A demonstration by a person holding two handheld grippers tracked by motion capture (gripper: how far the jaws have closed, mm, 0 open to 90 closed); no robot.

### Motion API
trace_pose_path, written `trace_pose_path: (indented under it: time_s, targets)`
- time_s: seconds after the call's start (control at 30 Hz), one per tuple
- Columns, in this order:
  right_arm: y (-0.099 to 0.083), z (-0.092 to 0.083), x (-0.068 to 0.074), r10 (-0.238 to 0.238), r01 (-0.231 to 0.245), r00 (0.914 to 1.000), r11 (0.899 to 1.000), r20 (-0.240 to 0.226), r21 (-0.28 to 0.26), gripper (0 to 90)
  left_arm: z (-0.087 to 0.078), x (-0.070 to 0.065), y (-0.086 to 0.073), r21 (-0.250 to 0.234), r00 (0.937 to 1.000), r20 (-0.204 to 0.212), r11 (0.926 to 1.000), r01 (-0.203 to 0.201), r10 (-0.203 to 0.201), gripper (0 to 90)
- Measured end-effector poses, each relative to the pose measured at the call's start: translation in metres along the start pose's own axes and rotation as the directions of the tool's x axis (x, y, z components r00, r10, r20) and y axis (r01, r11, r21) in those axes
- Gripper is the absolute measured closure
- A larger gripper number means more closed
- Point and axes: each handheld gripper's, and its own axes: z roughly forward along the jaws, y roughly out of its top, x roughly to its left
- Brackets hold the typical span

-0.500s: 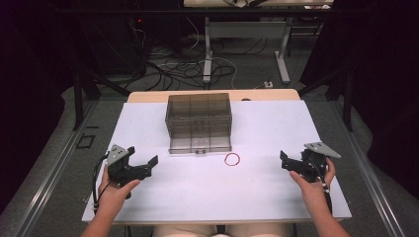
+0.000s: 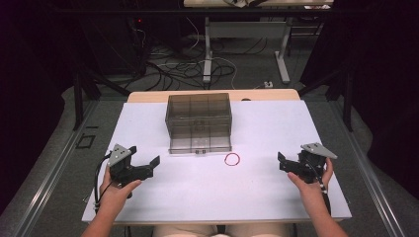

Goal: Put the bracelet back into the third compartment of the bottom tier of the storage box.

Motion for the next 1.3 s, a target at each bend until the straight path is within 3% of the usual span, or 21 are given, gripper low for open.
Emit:
trace_pose_path:
  time_s: [0.37,0.4,0.43,0.47,0.5,0.83,1.3]
  targets:
    - [0.002,-0.001,0.003,-0.005,0.006,0.9997,1.0,-0.024,0.003,5.8,0.0,-0.001,0.0,0.006,1.0,-0.007,1.0,0.0,0.0,2.1]
    - [0.002,-0.001,0.003,-0.005,0.006,0.9997,1.0,-0.024,0.003,5.8,0.002,0.001,-0.003,0.035,0.9992,-0.04,0.9994,-0.004,0.005,2.1]
    - [0.002,-0.001,0.003,-0.005,0.006,0.9997,1.0,-0.024,0.003,5.8,0.002,0.001,-0.003,0.035,0.9992,-0.04,0.9994,-0.004,0.005,3.4]
    - [0.015,0.007,0.017,-0.038,0.042,0.9959,0.998,-0.082,0.046,5.8,0.002,0.001,-0.003,0.035,0.9992,-0.04,0.9994,-0.004,0.005,3.4]
    - [0.015,0.007,0.017,-0.038,0.042,0.9959,0.998,-0.082,0.046,17.4,0.002,0.001,-0.003,0.035,0.9992,-0.04,0.9994,-0.004,0.005,3.4]
    - [0.015,0.008,0.018,-0.044,0.048,0.9952,0.998,-0.087,0.046,18.3,0.002,0.001,-0.003,0.035,0.9992,-0.041,0.9994,-0.002,0.003,3.4]
    - [0.023,0.022,0.043,-0.054,0.068,0.9888,0.993,-0.139,0.098,22.0,0.002,0.002,-0.003,0.042,0.9991,-0.043,0.9991,0.005,-0.003,3.9]
